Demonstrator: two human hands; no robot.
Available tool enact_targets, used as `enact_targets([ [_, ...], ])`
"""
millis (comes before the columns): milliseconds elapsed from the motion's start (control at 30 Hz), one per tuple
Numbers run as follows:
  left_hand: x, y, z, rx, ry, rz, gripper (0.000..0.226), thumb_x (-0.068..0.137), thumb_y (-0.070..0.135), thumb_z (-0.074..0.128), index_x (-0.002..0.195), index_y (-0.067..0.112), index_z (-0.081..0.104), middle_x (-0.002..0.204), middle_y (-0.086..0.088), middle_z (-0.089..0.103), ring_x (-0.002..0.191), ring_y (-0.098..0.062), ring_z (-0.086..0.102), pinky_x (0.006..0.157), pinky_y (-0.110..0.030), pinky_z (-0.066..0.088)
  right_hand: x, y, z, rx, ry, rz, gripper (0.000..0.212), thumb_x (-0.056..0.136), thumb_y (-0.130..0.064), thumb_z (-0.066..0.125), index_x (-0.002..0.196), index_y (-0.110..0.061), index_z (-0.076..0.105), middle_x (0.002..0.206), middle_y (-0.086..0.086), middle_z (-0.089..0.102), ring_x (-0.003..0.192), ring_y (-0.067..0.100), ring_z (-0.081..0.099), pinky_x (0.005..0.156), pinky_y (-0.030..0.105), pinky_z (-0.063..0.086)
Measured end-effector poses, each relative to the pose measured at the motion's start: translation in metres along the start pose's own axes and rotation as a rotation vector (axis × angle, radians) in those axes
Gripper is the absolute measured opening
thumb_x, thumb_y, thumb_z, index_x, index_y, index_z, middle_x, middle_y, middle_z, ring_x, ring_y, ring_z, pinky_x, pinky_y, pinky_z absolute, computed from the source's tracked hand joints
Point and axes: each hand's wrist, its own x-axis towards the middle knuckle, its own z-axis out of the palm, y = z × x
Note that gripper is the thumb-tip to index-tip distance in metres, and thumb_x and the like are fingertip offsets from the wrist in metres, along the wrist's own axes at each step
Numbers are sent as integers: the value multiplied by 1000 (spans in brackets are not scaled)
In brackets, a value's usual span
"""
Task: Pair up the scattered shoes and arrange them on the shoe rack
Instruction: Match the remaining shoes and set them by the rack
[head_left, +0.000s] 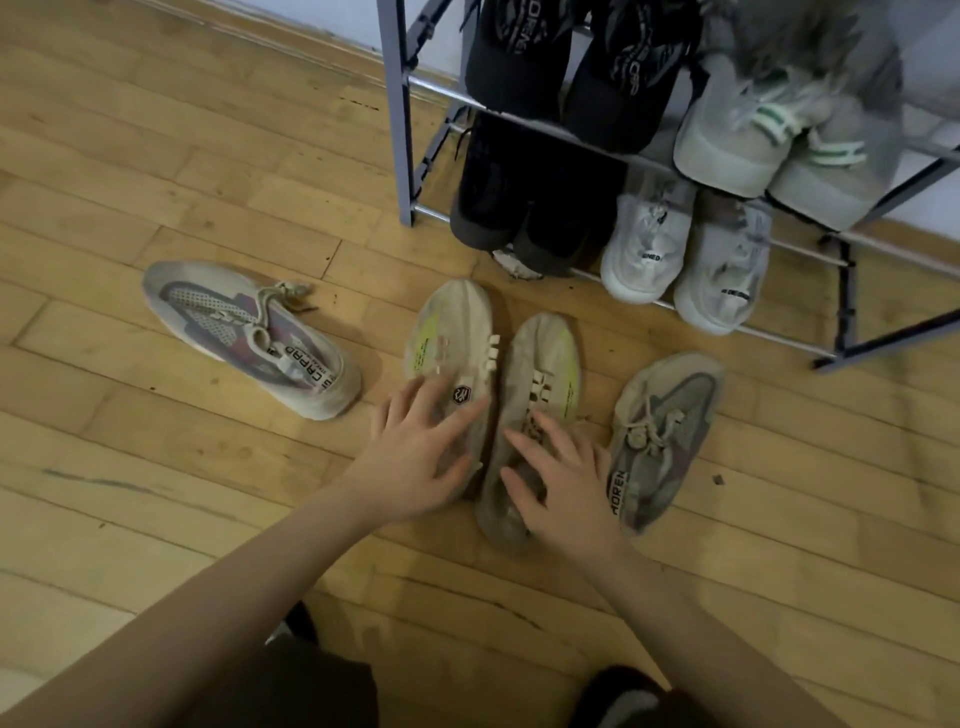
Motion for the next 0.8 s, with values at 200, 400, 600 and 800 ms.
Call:
enact_targets([
  [200, -10, -1, 12, 280, -43, 47, 92, 64, 67, 63, 143, 40, 23, 150, -15, 25, 125, -58, 30, 89, -68, 36, -16, -2, 19, -153, -45, 12, 80, 75, -76, 46, 143, -49, 13, 158, -3, -1, 142, 35, 1, 111, 52, 10],
  [400, -4, -9, 8, 184, -32, 81, 84, 74, 57, 62, 143, 41, 18, 153, -14, 16, 127, -59, 24, 91, -65, 42, -9, 1, 16, -267, -28, -19, 73, 74, -73, 44, 139, -44, 27, 155, 4, 21, 134, 45, 26, 103, 58, 27],
  [600, 4, -10, 12, 246, -32, 81, 86, 71, 51, 67, 142, 44, 19, 154, -16, 11, 124, -64, 22, 88, -66, 43, 9, 10, 9, -288, 0, 2, 59, 84, -62, 31, 140, -45, 29, 157, 8, 14, 137, 48, 18, 105, 61, 25],
  [800, 1, 2, 15, 212, -21, -85, 69, 68, 56, 64, 130, 36, 41, 151, -17, 24, 108, -58, 45, 74, -58, 51, 4, 1, 20, -299, 62, 101, 65, 83, -69, 37, 141, -50, 14, 158, 11, 1, 133, 52, 23, 104, 59, 26],
])
